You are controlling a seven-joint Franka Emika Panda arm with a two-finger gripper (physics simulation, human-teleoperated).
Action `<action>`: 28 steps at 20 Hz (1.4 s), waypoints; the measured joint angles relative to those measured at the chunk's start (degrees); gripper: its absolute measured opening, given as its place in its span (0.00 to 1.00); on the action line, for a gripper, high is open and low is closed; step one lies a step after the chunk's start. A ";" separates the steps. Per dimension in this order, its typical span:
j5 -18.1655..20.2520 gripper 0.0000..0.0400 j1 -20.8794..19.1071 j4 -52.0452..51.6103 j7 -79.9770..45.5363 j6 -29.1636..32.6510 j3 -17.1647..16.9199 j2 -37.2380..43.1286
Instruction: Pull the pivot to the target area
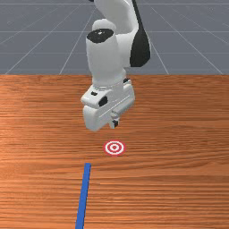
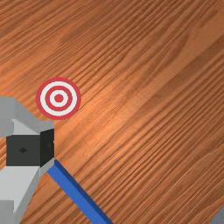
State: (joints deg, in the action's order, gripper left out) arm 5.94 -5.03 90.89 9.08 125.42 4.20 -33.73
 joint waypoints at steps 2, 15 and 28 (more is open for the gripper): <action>2.08 0.00 -1.30 -7.46 2.76 -3.53 1.62 -4.47; -0.87 0.00 0.80 -23.72 0.60 -4.39 -0.10 -19.02; -0.48 0.00 -1.04 -9.15 4.85 2.75 0.56 -11.65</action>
State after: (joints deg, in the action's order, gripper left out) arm 5.46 -6.07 81.75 13.93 128.18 4.76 -45.38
